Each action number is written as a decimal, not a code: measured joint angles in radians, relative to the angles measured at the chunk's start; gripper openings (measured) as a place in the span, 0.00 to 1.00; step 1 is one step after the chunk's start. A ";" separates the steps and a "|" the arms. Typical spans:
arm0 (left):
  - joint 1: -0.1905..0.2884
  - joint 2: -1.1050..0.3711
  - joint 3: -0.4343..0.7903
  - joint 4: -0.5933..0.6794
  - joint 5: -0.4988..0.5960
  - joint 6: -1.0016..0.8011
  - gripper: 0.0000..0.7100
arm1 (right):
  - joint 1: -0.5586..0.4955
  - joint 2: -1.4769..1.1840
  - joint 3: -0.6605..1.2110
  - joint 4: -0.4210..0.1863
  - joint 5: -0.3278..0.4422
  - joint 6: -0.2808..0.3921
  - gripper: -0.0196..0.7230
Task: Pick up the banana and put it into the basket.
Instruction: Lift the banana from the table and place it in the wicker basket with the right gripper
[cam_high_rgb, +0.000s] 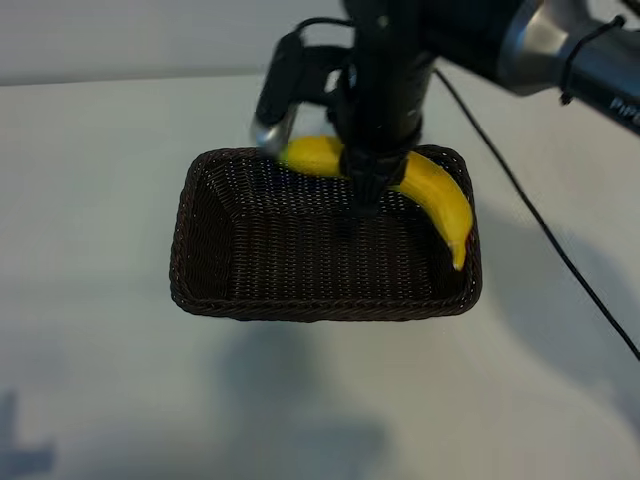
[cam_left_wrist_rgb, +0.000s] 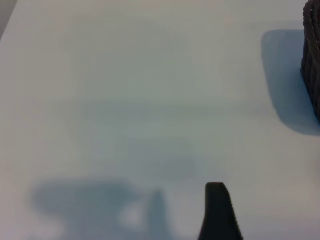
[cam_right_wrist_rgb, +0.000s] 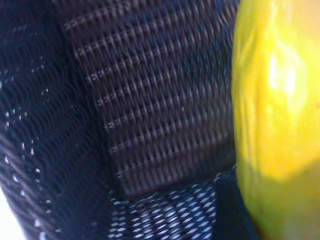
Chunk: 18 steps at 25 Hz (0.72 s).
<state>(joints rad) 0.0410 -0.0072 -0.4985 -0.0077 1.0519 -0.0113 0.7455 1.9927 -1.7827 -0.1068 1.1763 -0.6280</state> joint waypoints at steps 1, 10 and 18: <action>0.000 0.000 0.000 0.000 0.000 0.000 0.71 | 0.014 0.000 0.000 -0.009 -0.015 -0.035 0.59; 0.000 0.000 0.000 0.000 0.000 0.000 0.71 | 0.045 0.026 0.000 -0.014 -0.115 -0.161 0.59; 0.000 0.000 0.000 0.000 0.000 0.000 0.71 | 0.045 0.102 0.000 -0.010 -0.162 -0.170 0.59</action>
<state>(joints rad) 0.0410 -0.0072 -0.4985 -0.0077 1.0519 -0.0113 0.7905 2.0950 -1.7827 -0.1170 1.0140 -0.7983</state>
